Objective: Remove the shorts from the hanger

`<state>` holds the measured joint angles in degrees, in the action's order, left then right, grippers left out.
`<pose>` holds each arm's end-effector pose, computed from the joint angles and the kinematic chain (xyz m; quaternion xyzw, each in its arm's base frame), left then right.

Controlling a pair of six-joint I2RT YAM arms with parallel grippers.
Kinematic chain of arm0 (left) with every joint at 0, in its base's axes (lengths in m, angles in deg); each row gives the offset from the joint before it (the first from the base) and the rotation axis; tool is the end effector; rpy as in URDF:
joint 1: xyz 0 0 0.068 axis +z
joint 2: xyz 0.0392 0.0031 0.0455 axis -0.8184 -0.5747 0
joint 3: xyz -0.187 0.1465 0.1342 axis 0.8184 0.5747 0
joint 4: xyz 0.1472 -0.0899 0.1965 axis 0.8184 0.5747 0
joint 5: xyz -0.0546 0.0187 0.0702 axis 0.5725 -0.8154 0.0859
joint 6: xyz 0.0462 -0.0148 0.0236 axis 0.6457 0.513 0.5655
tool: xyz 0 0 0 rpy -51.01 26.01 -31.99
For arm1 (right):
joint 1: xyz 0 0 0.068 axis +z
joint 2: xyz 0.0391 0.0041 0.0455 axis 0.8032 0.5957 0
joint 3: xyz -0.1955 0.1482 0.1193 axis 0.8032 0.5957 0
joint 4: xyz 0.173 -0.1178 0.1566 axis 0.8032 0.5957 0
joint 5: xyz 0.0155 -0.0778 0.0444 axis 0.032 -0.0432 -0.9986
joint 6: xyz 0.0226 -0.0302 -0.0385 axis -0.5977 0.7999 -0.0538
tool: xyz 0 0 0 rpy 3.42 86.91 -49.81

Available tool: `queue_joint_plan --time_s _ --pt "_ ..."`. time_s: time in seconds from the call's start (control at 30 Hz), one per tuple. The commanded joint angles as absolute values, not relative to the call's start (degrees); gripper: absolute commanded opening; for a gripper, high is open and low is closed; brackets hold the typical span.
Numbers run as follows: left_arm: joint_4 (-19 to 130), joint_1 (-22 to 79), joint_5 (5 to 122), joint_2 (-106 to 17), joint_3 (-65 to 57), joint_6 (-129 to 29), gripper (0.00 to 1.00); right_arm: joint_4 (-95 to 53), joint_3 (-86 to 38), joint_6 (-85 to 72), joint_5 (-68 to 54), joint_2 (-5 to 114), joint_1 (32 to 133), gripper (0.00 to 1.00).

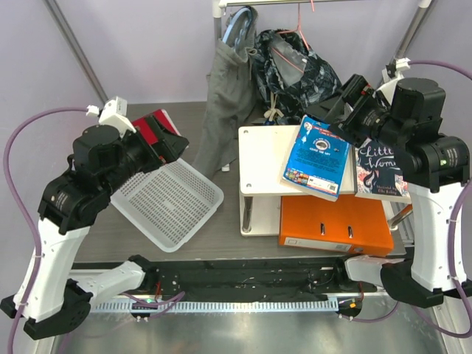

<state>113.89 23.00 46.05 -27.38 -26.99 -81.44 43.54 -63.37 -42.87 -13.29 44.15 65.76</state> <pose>0.1237 -0.0704 0.4964 -0.1279 0.8045 -0.2991 0.4970 0.1648 0.0445 0.5367 0.1533 0.8079 0.3465 0.4515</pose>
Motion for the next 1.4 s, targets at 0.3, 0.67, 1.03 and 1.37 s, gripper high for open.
queue_joint_plan --time_s 0.3,0.67,1.03,1.37 --pt "115.26 22.76 43.29 -31.06 -30.91 -79.59 1.00 33.67 -80.69 -34.00 -13.85 66.36 80.94 1.00" --pt "112.10 22.84 46.01 -46.77 -48.30 -69.14 1.00 32.51 -88.96 -30.84 -13.69 72.55 81.30 1.00" --pt "107.79 25.47 53.03 -67.34 -67.72 -69.38 0.93 37.08 -81.31 -26.26 -1.91 60.41 81.21 1.00" --pt "102.87 30.66 59.28 -75.62 -73.63 -72.73 0.77 43.58 -78.68 -24.86 2.49 51.62 81.13 1.00"
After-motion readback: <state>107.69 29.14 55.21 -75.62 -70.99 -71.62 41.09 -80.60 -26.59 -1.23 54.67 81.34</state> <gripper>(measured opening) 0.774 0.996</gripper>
